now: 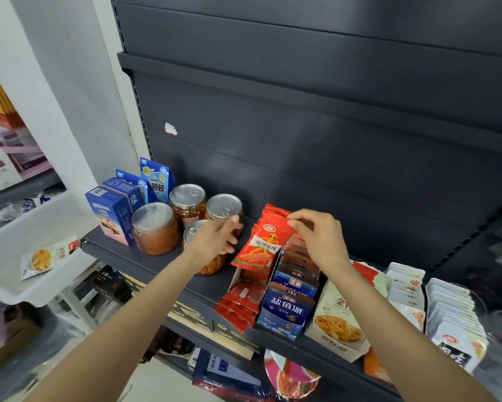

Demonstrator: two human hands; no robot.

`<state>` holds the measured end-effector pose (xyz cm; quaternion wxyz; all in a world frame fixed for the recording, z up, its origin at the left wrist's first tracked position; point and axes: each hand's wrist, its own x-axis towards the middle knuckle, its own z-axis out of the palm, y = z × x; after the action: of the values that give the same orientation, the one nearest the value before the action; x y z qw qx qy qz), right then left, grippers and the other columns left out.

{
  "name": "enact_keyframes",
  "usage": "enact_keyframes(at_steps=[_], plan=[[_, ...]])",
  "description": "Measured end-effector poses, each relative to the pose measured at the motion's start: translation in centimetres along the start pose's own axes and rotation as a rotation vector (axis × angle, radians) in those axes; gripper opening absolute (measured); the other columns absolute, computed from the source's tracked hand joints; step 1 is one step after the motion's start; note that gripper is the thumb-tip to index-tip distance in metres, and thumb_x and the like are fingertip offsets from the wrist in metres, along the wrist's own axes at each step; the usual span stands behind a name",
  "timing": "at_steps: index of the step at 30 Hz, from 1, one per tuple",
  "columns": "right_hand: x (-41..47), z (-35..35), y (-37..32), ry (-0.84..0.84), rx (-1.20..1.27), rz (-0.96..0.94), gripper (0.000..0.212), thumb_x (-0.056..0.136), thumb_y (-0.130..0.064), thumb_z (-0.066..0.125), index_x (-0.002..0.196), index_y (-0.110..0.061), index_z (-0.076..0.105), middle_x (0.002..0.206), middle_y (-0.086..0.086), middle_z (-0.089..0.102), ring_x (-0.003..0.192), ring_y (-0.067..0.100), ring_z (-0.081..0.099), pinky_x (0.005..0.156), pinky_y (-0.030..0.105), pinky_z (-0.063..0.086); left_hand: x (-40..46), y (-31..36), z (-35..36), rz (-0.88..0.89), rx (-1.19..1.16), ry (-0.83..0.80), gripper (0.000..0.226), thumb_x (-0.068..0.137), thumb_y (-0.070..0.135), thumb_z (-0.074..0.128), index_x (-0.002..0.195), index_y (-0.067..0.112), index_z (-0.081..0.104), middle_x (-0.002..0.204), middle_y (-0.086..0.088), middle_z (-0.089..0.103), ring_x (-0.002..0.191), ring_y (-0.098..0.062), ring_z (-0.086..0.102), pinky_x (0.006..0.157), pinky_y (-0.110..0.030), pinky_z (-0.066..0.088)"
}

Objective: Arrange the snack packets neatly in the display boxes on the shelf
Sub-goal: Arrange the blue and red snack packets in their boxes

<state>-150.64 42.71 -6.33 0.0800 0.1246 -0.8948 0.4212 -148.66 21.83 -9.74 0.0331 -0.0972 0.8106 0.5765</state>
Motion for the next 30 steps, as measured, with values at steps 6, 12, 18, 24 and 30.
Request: enact_keyframes(at_steps=[6, 12, 18, 24, 30], plan=[[-0.4, -1.6, -1.3, 0.090, 0.186, 0.040, 0.010, 0.091, -0.021, 0.058, 0.093, -0.019, 0.068, 0.090, -0.014, 0.064, 0.084, -0.001, 0.060, 0.075, 0.018, 0.049, -1.7, 1.4, -0.8, -0.447, -0.264, -0.205, 0.042, 0.096, 0.050, 0.040, 0.110, 0.016, 0.060, 0.095, -0.014, 0.066, 0.081, -0.020, 0.065, 0.070, -0.028, 0.054], [-1.3, -2.1, -2.1, 0.124, 0.326, 0.049, 0.019, 0.089, -0.016, 0.061, 0.087, -0.032, 0.070, 0.095, -0.014, 0.069, 0.095, 0.006, 0.064, 0.087, 0.031, 0.053, -0.5, 0.6, -1.7, -0.237, -0.495, -0.242, 0.029, 0.095, 0.015, 0.053, 0.121, 0.002, 0.059, 0.097, -0.008, 0.069, 0.089, -0.015, 0.066, 0.079, -0.025, 0.054], [-3.5, 0.5, -3.4, 0.094, 0.589, 0.397, 0.027, 0.098, -0.015, 0.043, 0.111, -0.019, 0.067, 0.108, 0.004, 0.068, 0.093, 0.010, 0.065, 0.072, 0.020, 0.054, 0.0, -0.5, -3.5, 0.066, -0.459, -0.169, 0.037, 0.092, 0.007, 0.057, 0.129, 0.012, 0.056, 0.116, -0.003, 0.065, 0.099, -0.003, 0.064, 0.073, -0.015, 0.053], [-5.6, 3.5, -3.4, 0.248, 0.501, 0.351, 0.029, 0.091, -0.010, 0.057, 0.108, -0.034, 0.062, 0.107, -0.004, 0.063, 0.101, 0.010, 0.062, 0.075, 0.024, 0.057, 0.9, -1.8, -4.8, 0.395, -0.248, -0.185, 0.047, 0.089, -0.002, 0.057, 0.127, 0.025, 0.053, 0.118, 0.009, 0.058, 0.098, 0.018, 0.055, 0.074, -0.004, 0.045], [-6.6, 4.2, -3.7, 0.282, 0.542, 0.321, 0.033, 0.098, -0.010, 0.042, 0.107, -0.032, 0.065, 0.108, -0.003, 0.066, 0.099, 0.009, 0.065, 0.074, 0.019, 0.055, 1.8, -3.2, -4.8, 0.371, -0.264, -0.278, 0.047, 0.091, -0.006, 0.052, 0.125, 0.026, 0.053, 0.124, -0.003, 0.058, 0.105, -0.005, 0.060, 0.074, -0.014, 0.053]])
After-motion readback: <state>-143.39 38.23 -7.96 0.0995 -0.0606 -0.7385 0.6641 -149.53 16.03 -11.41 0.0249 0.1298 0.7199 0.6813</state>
